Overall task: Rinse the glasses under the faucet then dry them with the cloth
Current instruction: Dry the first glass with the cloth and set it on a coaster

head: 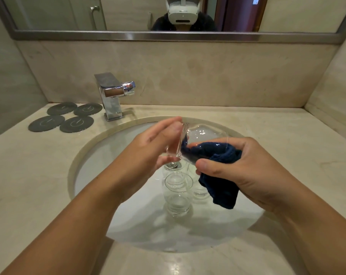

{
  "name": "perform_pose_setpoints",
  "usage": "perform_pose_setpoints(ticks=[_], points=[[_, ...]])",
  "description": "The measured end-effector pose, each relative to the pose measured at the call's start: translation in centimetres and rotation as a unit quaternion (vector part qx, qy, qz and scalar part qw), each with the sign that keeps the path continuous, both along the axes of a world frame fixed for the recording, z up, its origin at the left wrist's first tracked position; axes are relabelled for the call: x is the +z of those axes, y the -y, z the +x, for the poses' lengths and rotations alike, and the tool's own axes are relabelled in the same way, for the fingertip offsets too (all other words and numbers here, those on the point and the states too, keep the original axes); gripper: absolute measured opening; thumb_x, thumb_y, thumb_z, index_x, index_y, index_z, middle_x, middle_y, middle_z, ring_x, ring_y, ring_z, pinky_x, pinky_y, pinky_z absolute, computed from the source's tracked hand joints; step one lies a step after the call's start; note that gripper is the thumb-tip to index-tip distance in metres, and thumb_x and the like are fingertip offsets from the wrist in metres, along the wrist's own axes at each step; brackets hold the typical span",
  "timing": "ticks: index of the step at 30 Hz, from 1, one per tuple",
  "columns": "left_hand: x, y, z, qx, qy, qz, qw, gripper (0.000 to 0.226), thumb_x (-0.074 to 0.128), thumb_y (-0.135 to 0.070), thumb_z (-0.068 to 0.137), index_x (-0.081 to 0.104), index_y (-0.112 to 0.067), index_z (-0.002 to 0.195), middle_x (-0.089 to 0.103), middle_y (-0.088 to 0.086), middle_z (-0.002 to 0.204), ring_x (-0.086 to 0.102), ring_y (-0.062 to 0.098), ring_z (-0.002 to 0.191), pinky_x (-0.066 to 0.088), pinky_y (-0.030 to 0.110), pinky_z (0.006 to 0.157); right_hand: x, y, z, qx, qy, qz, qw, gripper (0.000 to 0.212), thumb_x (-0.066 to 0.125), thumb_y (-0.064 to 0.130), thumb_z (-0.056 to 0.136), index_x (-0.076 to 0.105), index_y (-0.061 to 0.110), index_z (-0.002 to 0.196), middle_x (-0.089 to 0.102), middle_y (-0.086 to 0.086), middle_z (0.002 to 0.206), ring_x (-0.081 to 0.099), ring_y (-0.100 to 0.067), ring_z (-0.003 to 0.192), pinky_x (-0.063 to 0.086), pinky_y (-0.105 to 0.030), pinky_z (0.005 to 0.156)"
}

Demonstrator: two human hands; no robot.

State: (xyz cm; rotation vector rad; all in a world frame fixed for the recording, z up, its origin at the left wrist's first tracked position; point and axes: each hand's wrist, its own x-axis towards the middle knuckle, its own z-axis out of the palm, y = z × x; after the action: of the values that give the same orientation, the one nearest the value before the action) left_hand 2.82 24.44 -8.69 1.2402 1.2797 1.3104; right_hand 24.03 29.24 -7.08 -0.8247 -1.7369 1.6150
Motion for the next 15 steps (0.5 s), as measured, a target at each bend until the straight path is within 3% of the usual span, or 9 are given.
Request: perform_pose_setpoints(ticks=[3, 5, 9, 11, 13, 15], points=[[0.09, 0.00, 0.10, 0.024, -0.018, -0.026, 0.999, 0.057, 0.061, -0.068, 0.089, 0.077, -0.025, 0.123, 0.078, 0.012, 0.120, 0.075, 0.017, 0.088, 0.061, 0.033, 0.083, 0.12, -0.04, 0.04, -0.032, 0.007, 0.041, 0.999, 0.035, 0.085, 0.026, 0.070, 0.085, 0.023, 0.105, 0.074, -0.004, 0.072, 0.070, -0.021, 0.071, 0.056, -0.030, 0.068], [-0.12, -0.04, -0.06, 0.022, -0.041, -0.016, 0.999, 0.049, 0.066, -0.064, 0.094, 0.082, -0.022, 0.112, 0.079, 0.014, 0.114, 0.072, 0.016, 0.082, 0.060, 0.028, 0.077, 0.08, -0.06, 0.04, -0.025, 0.014, 0.045, 0.999, 0.037, 0.085, 0.027, 0.070, 0.085, 0.023, 0.107, 0.075, -0.002, 0.074, 0.070, -0.019, 0.072, 0.057, -0.030, 0.070], [-0.27, -0.07, -0.28, -0.018, -0.048, 0.014, 0.999, 0.040, 0.070, -0.051, 0.093, 0.078, -0.026, 0.123, 0.079, 0.004, 0.120, 0.072, 0.014, 0.100, 0.056, 0.026, 0.084, 0.10, -0.10, 0.11, 0.011, 0.011, 0.006, 1.000, 0.043, 0.093, 0.020, 0.070, 0.084, 0.024, 0.112, 0.077, -0.010, 0.087, 0.070, -0.023, 0.076, 0.060, -0.037, 0.076], [-0.45, -0.19, -0.47, -0.020, -0.063, 0.027, 0.997, 0.061, 0.071, -0.055, 0.085, 0.069, -0.028, 0.140, 0.076, 0.004, 0.128, 0.072, 0.018, 0.115, 0.055, 0.034, 0.093, 0.11, -0.11, 0.13, 0.028, -0.005, -0.029, 0.999, 0.042, 0.091, 0.016, 0.073, 0.083, 0.024, 0.114, 0.073, -0.029, 0.095, 0.068, -0.031, 0.080, 0.060, -0.047, 0.080], [-0.58, -0.25, -0.55, -0.017, -0.077, 0.031, 0.996, 0.076, 0.071, -0.056, 0.082, 0.059, -0.027, 0.151, 0.073, 0.005, 0.134, 0.072, 0.023, 0.122, 0.056, 0.045, 0.104, 0.04, -0.10, 0.17, 0.043, -0.015, -0.053, 0.998, 0.040, 0.087, 0.015, 0.077, 0.082, 0.022, 0.115, 0.063, -0.042, 0.116, 0.065, -0.037, 0.084, 0.056, -0.062, 0.089], [-0.53, -0.23, -0.57, -0.022, -0.087, 0.035, 0.995, 0.074, 0.071, -0.055, 0.082, 0.059, -0.029, 0.150, 0.073, 0.005, 0.133, 0.071, 0.027, 0.121, 0.055, 0.051, 0.108, 0.06, -0.06, 0.20, 0.048, -0.009, -0.056, 0.997, 0.038, 0.090, 0.011, 0.076, 0.083, 0.020, 0.113, 0.065, -0.042, 0.114, 0.066, -0.037, 0.082, 0.057, -0.057, 0.084]])
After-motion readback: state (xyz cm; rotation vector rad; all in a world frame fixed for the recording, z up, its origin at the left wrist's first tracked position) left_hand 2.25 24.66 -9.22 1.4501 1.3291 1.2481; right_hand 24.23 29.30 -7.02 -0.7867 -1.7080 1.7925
